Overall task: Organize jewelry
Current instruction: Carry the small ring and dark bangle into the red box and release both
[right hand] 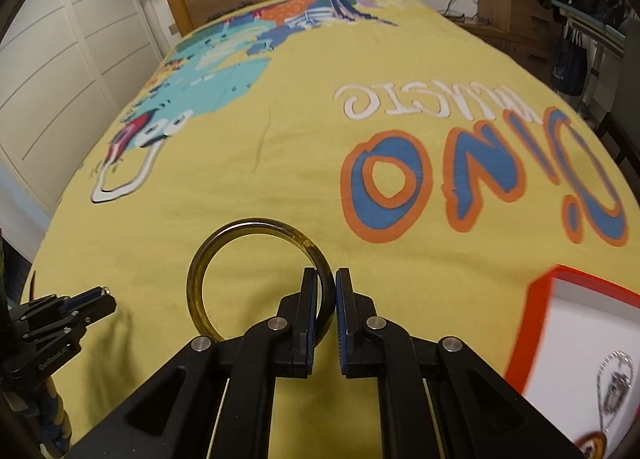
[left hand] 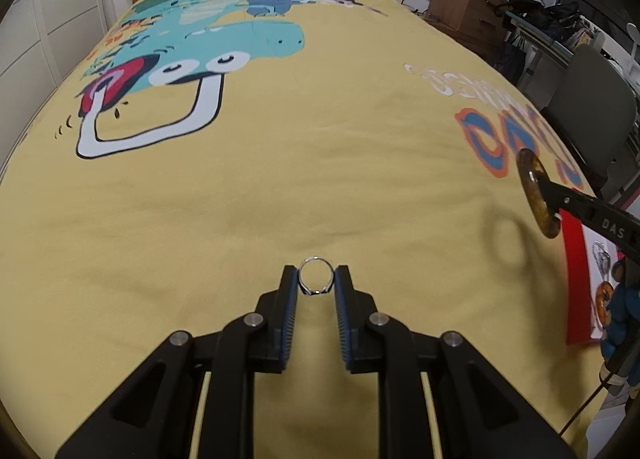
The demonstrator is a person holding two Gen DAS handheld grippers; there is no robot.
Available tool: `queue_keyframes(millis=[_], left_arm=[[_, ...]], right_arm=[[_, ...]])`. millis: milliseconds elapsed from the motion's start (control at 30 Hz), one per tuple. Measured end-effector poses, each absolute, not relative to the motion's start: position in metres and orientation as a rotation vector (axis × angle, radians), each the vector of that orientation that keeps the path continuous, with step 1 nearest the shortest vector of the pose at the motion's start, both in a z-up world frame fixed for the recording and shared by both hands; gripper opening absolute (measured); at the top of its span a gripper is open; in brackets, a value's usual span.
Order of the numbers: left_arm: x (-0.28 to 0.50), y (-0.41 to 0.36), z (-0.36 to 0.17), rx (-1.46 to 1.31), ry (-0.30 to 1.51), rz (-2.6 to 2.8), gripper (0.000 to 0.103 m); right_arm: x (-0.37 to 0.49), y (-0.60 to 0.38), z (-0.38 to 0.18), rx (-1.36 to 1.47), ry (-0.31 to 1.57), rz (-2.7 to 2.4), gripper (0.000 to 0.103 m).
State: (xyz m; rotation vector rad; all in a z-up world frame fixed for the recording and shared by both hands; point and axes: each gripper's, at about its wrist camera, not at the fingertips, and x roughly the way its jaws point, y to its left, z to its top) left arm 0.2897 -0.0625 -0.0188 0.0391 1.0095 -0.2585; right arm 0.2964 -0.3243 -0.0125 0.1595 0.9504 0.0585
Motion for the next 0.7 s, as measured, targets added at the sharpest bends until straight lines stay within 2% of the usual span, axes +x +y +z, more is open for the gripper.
queue_keyframes(millis=[367, 700], left_arm=[[0.239, -0.097, 0.025, 0.087, 0.955, -0.321, 0.017], [0.2, -0.204, 0.044, 0.13, 0.932, -0.515, 0.017]], right_arm=[[0.226, -0.346, 0.042, 0.141, 0.876, 0.027, 0.009], [0.166, -0.439, 0.045, 0.111, 0.885, -0.133, 0.009]])
